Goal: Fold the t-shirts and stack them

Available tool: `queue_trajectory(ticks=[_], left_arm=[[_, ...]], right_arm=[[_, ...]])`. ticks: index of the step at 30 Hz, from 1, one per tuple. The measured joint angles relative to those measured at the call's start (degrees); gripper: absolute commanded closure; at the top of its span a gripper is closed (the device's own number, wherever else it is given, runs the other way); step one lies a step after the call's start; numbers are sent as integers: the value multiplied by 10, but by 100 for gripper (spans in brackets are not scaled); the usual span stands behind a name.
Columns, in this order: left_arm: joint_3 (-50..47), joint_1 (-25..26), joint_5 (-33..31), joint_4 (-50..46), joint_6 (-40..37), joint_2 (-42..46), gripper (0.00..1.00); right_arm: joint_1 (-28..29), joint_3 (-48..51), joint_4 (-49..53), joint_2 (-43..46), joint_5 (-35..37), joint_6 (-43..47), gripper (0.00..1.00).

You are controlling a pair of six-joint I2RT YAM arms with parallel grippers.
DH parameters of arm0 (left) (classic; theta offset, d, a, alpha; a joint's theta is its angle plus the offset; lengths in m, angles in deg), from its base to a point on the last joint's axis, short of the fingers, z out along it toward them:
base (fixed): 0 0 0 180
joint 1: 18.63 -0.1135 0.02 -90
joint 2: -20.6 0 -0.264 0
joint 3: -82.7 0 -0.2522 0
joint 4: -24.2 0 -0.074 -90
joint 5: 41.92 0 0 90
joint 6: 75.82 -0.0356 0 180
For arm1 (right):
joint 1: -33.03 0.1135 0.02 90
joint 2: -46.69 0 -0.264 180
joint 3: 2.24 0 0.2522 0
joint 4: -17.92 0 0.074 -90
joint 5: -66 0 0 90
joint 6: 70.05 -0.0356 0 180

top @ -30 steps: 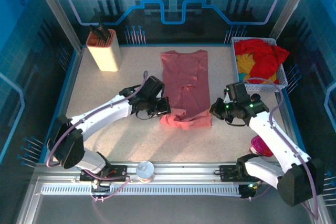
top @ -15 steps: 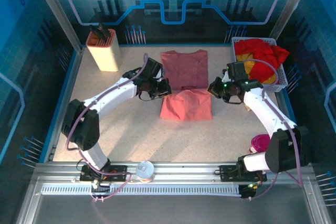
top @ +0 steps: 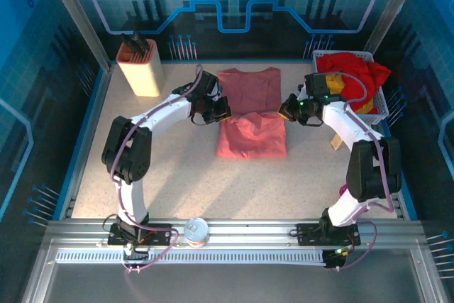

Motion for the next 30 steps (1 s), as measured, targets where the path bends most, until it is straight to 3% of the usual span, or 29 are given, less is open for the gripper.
queue_trajectory(ticks=[9,13,15,17,18,19,21,24,25,30], left_arm=[[28,-13,8,17,-11,-45,97],[43,-20,9,17,-13,-63,91],[47,-24,9,20,-14,-71,84],[51,-28,12,24,-18,-79,66],[57,-31,15,27,-22,-87,52],[63,-33,16,30,-23,-94,46],[80,-38,21,34,-30,-114,27],[88,-47,22,30,-36,-125,24],[89,-50,22,28,-39,-125,23],[70,-59,13,14,-56,-87,22]], right_arm=[[-11,-30,-30,-78,-26,4,100],[-13,-47,-37,-104,-35,4,100],[-14,-59,-39,-120,-37,5,100],[-16,-71,-39,-135,-38,6,100],[-17,-77,-40,-144,-38,6,93],[-19,-83,-39,-152,-38,6,78],[-23,-97,-38,-171,-38,10,63],[-32,-108,-39,-188,-38,14,13],[-35,-108,-37,-188,-37,16,1],[-42,-92,-37,-159,-37,37,0]])
